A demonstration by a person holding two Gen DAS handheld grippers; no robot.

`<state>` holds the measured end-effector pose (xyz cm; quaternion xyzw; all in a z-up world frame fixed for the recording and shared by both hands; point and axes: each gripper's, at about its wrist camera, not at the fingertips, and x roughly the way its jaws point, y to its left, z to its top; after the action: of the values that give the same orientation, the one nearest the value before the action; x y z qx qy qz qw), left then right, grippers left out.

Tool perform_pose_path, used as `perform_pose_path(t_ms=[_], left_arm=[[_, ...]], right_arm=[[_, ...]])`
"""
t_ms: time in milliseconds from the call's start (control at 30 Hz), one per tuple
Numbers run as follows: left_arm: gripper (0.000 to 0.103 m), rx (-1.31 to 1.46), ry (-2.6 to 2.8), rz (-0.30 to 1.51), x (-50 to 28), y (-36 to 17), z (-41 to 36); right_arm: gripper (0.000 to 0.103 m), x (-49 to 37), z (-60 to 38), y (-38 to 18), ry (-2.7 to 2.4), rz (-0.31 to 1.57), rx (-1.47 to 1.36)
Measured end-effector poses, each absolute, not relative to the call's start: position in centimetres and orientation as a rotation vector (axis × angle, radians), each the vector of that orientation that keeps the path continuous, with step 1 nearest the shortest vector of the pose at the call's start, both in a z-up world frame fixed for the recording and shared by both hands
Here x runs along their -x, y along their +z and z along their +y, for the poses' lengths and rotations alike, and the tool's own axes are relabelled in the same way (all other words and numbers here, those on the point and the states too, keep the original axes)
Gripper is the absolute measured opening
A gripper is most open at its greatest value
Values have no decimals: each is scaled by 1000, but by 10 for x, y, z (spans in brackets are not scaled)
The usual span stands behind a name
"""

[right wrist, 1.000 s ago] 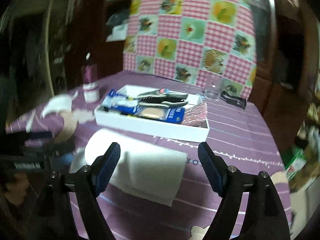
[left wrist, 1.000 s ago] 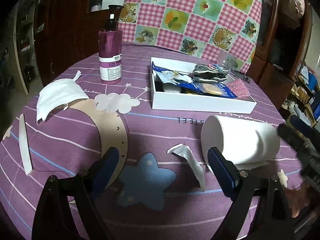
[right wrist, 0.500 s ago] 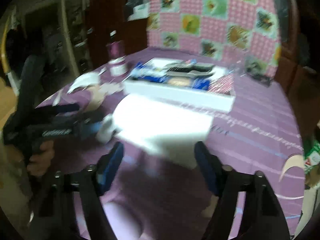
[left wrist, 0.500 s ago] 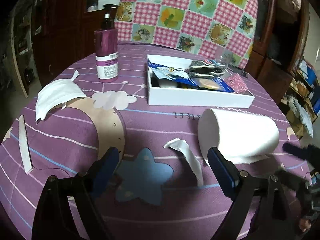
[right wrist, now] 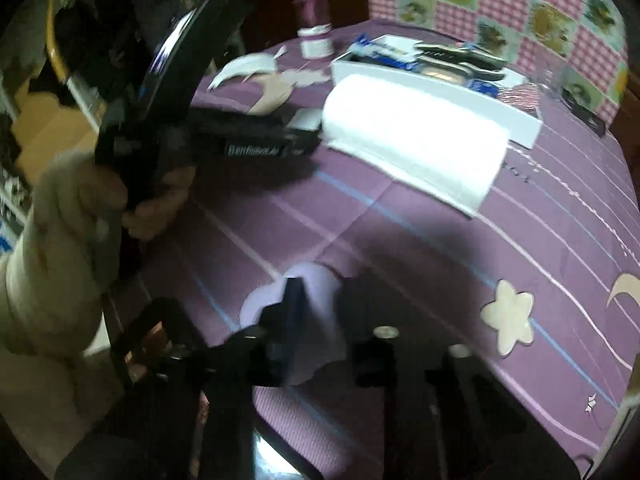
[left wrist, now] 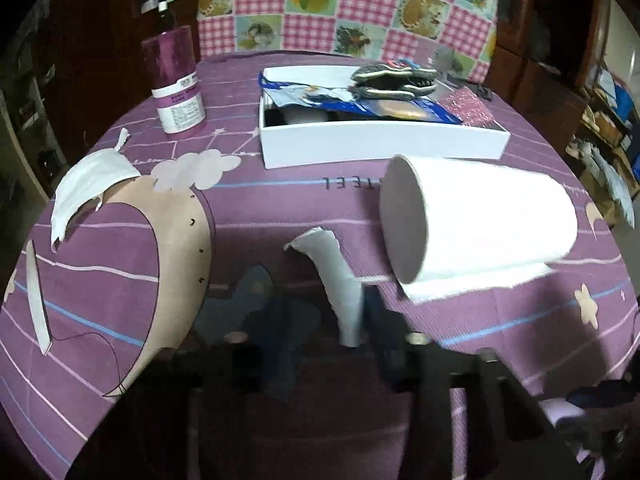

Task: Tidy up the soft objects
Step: 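Grasp the lavender pad with the right gripper while the left gripper grasps a paper scrap, then lift the lavender pad with the right gripper toward the white box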

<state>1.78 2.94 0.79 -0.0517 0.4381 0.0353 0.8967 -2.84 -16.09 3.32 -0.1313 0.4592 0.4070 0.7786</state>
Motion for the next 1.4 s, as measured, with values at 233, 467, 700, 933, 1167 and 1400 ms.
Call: perform_pose_path(t_ms=[233, 467, 700, 933, 1167, 1400], left_arm=[[2, 151, 77, 891, -15, 9, 38], [2, 174, 45, 804, -3, 23, 41], [1, 194, 10, 770, 1, 37, 43], [1, 225, -17, 707, 18, 60, 49], [1, 201, -24, 705, 29, 61, 46], [1, 177, -21, 735, 29, 51, 35]], right_arm=[[12, 20, -173, 71, 827, 888, 162], [12, 5, -178, 76, 732, 904, 88], [10, -9, -179, 88, 675, 917, 65], [5, -14, -184, 102, 669, 893, 34], [13, -10, -180, 80, 705, 914, 93], [62, -17, -170, 33, 661, 988, 183]])
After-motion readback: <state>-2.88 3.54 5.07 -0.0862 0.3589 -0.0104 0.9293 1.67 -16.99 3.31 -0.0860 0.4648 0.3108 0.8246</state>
